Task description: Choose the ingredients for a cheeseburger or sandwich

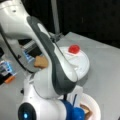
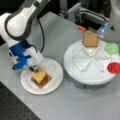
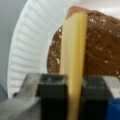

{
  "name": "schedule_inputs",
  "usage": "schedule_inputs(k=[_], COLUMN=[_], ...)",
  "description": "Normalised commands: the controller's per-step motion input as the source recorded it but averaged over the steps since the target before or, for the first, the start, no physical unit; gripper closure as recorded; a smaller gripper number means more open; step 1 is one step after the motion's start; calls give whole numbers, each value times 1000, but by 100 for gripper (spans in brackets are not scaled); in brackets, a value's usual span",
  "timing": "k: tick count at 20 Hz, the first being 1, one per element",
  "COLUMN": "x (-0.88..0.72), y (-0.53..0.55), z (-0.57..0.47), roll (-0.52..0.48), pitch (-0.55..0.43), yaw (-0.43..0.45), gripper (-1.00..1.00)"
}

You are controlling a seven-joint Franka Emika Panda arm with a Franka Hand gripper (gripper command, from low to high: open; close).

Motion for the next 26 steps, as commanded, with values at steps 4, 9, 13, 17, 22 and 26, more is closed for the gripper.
schedule_inputs(k=[4,9,13,17,22,26], x=[211,228,243,238,228,176], y=[-134,-138,-135,-159,-179,-136], z=[-28,-37,-30,-10,10,97], roll=[211,185,179,182,169,62], pitch=[24,33,29,22,28,92], yaw=[71,58,40,46,62,68], gripper=[-100,-100,-100,-100,-100,-100])
